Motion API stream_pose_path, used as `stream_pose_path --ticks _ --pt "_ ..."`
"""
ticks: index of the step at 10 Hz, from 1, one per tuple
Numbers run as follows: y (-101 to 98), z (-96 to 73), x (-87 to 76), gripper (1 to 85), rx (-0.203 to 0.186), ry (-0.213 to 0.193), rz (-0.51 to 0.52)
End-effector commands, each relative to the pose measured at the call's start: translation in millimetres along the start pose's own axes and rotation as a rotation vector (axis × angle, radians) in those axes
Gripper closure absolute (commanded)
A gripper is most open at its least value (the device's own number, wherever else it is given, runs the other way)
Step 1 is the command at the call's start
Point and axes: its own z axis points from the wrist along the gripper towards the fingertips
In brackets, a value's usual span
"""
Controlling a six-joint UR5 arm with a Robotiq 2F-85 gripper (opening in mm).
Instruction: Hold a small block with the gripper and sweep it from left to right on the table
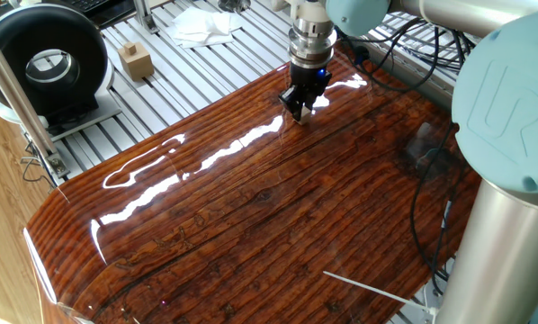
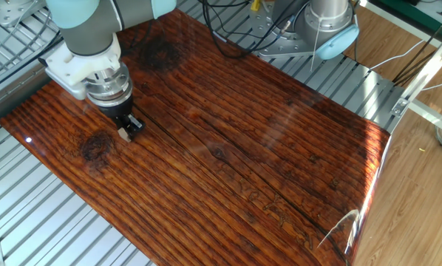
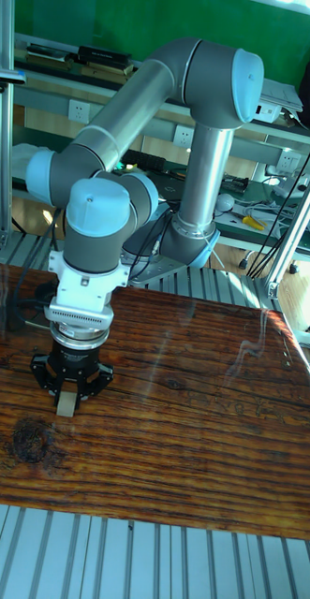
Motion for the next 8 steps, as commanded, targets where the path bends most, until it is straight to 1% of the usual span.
stream_pose_path --ticks 1,3,6,8 --pt "-6.6 1.4 1.3 84.7 0.005 0.007 -0.008" --pt "-6.6 2.0 5.6 84.7 -0.002 0.02 -0.014" --pt "-6.6 3.8 6.2 84.7 -0.018 0.02 -0.03" --pt "-2.8 6.0 5.5 84.7 -0.049 0.012 -0.034"
